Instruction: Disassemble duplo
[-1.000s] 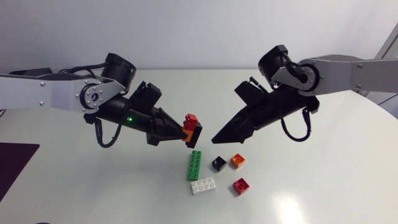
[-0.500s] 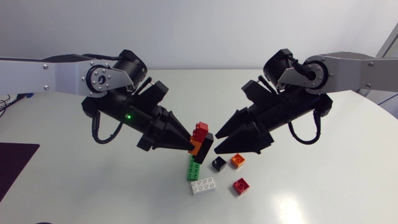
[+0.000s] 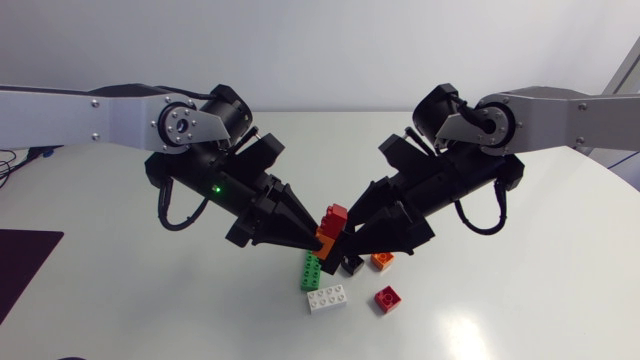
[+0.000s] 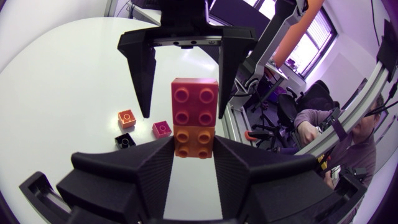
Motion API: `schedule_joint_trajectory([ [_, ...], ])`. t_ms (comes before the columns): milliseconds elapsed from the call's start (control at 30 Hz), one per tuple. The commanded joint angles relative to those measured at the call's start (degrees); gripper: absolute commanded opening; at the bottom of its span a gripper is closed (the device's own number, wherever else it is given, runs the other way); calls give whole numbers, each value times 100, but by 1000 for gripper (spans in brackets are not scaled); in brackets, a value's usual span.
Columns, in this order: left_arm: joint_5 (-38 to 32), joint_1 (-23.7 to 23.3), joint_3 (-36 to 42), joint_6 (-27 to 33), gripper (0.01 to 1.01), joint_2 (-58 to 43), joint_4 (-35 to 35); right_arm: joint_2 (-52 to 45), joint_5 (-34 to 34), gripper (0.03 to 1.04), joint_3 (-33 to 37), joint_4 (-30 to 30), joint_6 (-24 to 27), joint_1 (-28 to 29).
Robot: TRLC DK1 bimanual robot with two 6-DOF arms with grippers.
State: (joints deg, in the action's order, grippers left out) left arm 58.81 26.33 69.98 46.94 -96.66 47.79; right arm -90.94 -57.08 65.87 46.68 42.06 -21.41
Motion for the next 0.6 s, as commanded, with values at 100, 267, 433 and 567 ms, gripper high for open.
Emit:
schedule_joint_trajectory([
  [100,140,22,157,193,180,-98,125,6,-75,456,-100,52,171,-127],
  [267,219,22,148,281,180,-63,275,155,-58,264,-267,8,241,-250],
  [433,298,13,253,588,180,-37,705,313,-14,249,-461,43,487,-311],
  [567,360,-128,526,1318,180,-107,1584,428,30,249,-531,105,680,-188],
])
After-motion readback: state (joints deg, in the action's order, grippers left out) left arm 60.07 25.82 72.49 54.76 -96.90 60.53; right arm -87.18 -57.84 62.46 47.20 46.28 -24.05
